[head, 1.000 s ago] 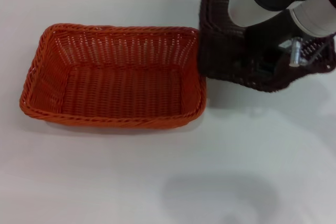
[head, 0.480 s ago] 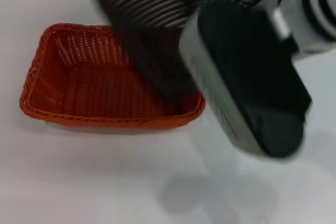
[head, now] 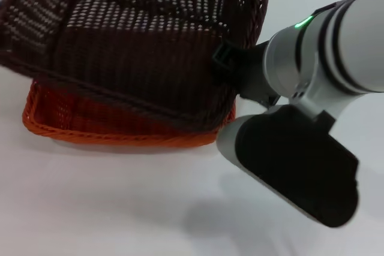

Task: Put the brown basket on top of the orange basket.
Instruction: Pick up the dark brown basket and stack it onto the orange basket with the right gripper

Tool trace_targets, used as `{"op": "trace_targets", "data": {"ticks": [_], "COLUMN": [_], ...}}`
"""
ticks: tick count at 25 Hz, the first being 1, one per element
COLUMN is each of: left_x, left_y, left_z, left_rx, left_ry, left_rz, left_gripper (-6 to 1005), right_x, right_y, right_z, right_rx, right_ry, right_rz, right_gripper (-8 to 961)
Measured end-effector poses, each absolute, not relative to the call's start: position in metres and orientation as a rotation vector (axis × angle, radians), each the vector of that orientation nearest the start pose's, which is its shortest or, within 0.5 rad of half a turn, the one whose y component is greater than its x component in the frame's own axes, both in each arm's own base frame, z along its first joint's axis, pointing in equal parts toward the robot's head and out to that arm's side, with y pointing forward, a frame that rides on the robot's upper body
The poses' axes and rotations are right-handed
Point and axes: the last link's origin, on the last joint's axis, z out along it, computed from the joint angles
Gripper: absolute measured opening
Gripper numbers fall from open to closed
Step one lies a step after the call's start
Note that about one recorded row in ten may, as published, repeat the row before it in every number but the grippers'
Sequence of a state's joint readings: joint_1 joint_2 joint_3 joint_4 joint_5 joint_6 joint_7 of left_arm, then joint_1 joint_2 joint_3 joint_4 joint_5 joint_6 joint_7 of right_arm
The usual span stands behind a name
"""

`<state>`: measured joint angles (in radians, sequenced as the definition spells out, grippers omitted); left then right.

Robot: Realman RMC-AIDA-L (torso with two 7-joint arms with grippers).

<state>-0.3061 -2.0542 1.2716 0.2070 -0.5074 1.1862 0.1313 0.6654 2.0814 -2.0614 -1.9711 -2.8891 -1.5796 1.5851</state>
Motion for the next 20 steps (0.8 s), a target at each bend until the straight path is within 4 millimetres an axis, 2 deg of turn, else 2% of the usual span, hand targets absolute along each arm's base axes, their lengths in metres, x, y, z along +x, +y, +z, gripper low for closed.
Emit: {"op": "trace_targets", "data": {"ticks": [5,10,20], "left_x": [-0.42,-0.42,-0.421], "left_y": [0.283,0.282,0.283], "left_z": [0.111,0.109,0.104], "left_rx": [-0.903,-0.903,-0.912], "left_ry": [-0.51,-0.514,-0.535], "left_rz": [-0.368,-0.367,-0.362], "left_gripper": [724,724,724], "right_x": [0.036,0.045,0.054], "right_y": [0.283,0.276,0.268], "right_z": [-0.053,-0.063,-0.058], "right_rx": [-2.158,-2.193,-2.278], "right_ry": [-1.73,-1.703,-1.513], "right_rz": [-0.912,-0.877,-0.802], "right_gripper": [176,183,196]}}
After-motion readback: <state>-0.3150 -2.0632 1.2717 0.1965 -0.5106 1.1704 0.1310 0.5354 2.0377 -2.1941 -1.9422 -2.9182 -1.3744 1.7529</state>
